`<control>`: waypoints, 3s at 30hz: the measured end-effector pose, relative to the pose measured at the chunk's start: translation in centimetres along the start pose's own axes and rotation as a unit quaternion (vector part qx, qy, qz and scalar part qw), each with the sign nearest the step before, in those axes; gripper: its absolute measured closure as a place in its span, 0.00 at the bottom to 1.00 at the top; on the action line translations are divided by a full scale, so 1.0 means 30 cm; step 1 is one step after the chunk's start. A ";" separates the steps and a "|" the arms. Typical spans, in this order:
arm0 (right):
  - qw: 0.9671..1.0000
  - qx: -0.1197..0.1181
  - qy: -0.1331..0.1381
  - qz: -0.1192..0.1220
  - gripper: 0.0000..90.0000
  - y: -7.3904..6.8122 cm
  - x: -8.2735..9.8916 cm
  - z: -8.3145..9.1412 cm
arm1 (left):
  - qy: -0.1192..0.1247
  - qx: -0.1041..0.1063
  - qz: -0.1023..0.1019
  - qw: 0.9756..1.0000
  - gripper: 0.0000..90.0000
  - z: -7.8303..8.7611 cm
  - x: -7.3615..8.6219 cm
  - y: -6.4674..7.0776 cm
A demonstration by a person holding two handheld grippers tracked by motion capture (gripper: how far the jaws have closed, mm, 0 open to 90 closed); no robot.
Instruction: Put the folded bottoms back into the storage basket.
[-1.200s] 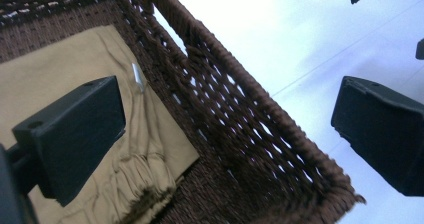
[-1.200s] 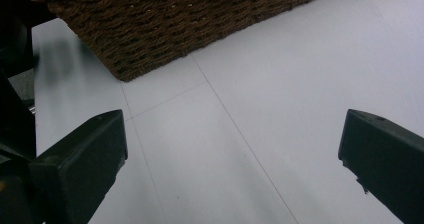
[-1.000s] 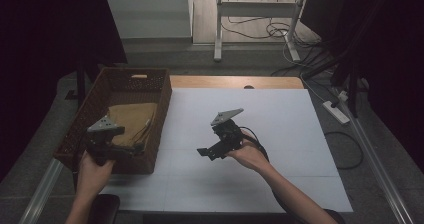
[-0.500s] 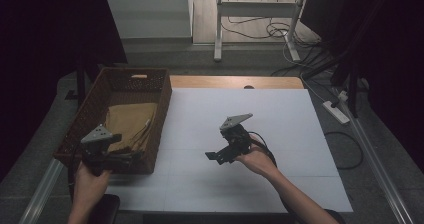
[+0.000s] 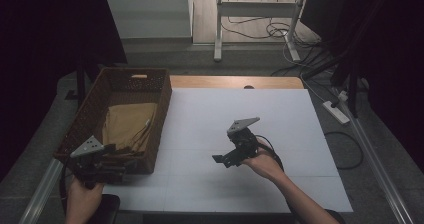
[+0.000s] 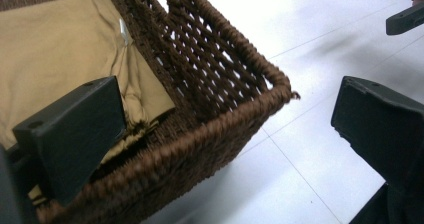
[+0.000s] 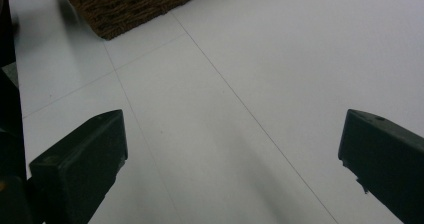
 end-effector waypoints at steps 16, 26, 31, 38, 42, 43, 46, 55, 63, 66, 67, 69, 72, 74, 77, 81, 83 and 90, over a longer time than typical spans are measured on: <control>1.000 0.020 -0.003 -0.006 0.00 0.035 0.048 0.032 | 0.018 -0.008 0.000 1.000 0.01 0.042 0.035 0.017; 1.000 0.027 0.001 -0.013 0.00 0.049 0.062 0.060 | -0.012 -0.003 -0.012 1.000 0.00 0.030 0.081 0.048; 0.999 0.029 0.005 -0.014 0.00 0.051 0.069 0.073 | -0.010 -0.001 -0.013 1.000 0.00 0.028 0.099 0.049; 0.999 0.033 0.013 -0.013 0.00 0.048 0.075 0.093 | -0.008 -0.001 -0.011 1.000 0.01 0.024 0.118 0.049; 0.999 0.037 0.015 -0.011 0.00 0.049 0.079 0.102 | -0.029 0.005 -0.006 1.000 0.01 0.008 0.143 0.048; 0.999 0.038 0.015 -0.011 0.00 0.050 0.081 0.105 | -0.036 0.005 -0.006 0.999 0.01 0.004 0.149 0.048; 0.999 0.040 0.017 -0.011 0.00 0.050 0.085 0.113 | -0.030 0.002 -0.005 1.000 0.01 0.006 0.144 0.045; 0.999 0.037 0.026 -0.017 0.00 0.046 0.096 0.150 | -0.037 0.005 0.012 0.999 0.01 0.001 0.149 0.033; 0.998 0.039 0.033 -0.025 0.00 0.043 0.115 0.188 | -0.035 0.007 0.013 0.999 0.01 0.001 0.148 0.029; 0.998 0.042 0.035 -0.029 0.00 0.044 0.125 0.199 | -0.036 0.005 0.011 0.999 0.01 0.001 0.148 0.028; 0.998 0.044 0.035 -0.031 0.00 0.045 0.129 0.203 | -0.036 0.005 0.011 0.999 0.01 0.001 0.148 0.028; 0.998 0.045 0.039 -0.034 0.00 0.047 0.133 0.210 | -0.035 0.006 0.011 0.999 0.01 0.002 0.148 0.028; 0.997 0.047 0.040 -0.039 0.00 0.050 0.142 0.224 | -0.035 0.007 0.012 0.999 0.01 0.002 0.148 0.028; 0.997 0.048 0.042 -0.043 0.00 0.052 0.149 0.233 | -0.035 0.009 0.013 0.999 0.01 0.002 0.148 0.028; 0.997 0.051 0.043 -0.047 0.00 0.054 0.160 0.248 | -0.035 0.010 0.013 0.999 0.01 0.002 0.149 0.028; 0.996 0.056 0.048 -0.050 0.00 0.054 0.173 0.272 | -0.036 0.011 0.013 0.999 0.00 0.001 0.149 0.028; 0.996 0.060 0.050 -0.051 0.00 0.055 0.181 0.284 | -0.036 0.011 0.013 0.999 0.00 0.001 0.149 0.028; 0.995 0.067 0.056 -0.057 0.00 0.056 0.208 0.319 | -0.036 0.013 0.015 0.999 0.00 0.001 0.150 0.028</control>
Point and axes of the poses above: each handheld gripper's, and its own axes: z roughly backward along the jaws, x roughly out of its underside, y roughly to its right, the point moved 10 cm from there along -z, roughly forward along the jaws, and after that the axes turned 3 degrees about -z, right-handed, at the moved point
